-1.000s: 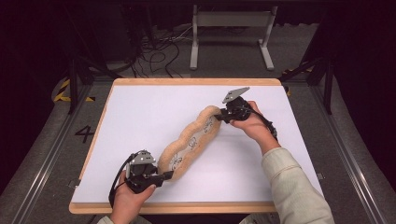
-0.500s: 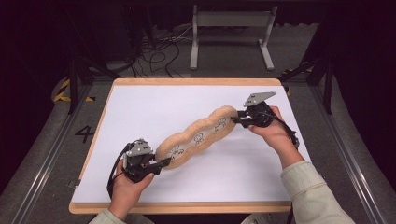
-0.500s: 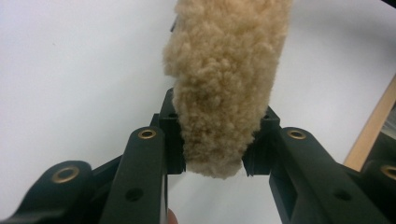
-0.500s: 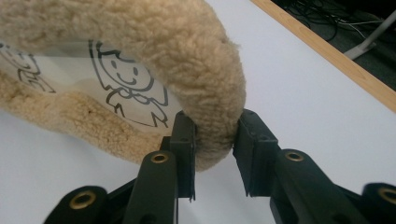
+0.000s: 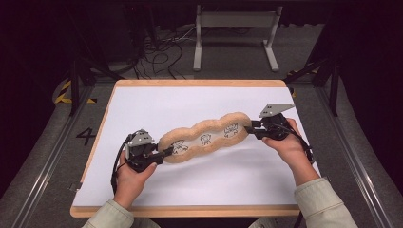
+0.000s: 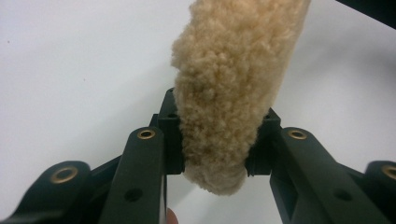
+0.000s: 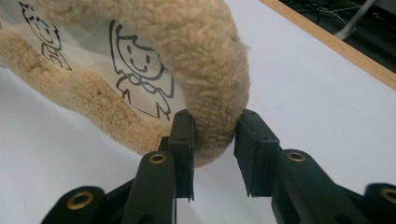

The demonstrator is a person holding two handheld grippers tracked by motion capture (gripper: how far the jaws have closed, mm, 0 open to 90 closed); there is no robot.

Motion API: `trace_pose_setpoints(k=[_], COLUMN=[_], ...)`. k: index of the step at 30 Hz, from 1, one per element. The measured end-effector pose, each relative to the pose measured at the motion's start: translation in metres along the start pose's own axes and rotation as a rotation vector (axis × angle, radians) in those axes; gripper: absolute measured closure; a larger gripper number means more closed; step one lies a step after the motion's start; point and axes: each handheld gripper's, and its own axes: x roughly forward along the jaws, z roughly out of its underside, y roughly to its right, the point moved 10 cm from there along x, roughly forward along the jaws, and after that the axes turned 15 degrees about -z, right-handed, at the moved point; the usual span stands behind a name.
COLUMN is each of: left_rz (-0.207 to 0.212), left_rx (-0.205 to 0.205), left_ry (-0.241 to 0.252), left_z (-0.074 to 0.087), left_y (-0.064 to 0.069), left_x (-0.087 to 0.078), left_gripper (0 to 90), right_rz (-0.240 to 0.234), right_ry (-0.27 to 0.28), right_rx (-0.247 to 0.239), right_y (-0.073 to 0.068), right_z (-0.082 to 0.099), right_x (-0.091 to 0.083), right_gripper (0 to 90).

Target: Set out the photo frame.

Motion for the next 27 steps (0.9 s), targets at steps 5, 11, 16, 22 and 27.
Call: trace_pose_setpoints(k=[5, 11, 16, 22, 27], left_rz=[0.014, 0.06, 0.094, 0.085, 0.079], left_rx=[0.013, 0.05, 0.048, 0.064, 0.063], left_ry=[0.007, 0.011, 0.014, -0.04, -0.05], left_z=[-0.001, 0.001, 0.001, 0.009, 0.007], left_y=[-0.004, -0.009, -0.016, -0.024, -0.028], left_x=[0.008, 0.023, 0.031, 0.047, 0.053], left_gripper=[66.2, 65.8, 65.1, 58.2, 54.3], right_rz=[-0.009, -0.024, -0.021, -0.035, -0.037], right_ry=[-0.019, -0.057, -0.05, -0.036, -0.037], right_rx=[0.028, 0.079, 0.071, 0.045, 0.033], right_y=[-0.002, -0.008, -0.013, -0.024, -0.031], right_z=[0.013, 0.046, 0.052, 0.051, 0.052], right_x=[0.002, 0.016, 0.016, 0.011, 0.008], right_gripper=[69.5, 69.8, 70.5, 71.4, 71.4])
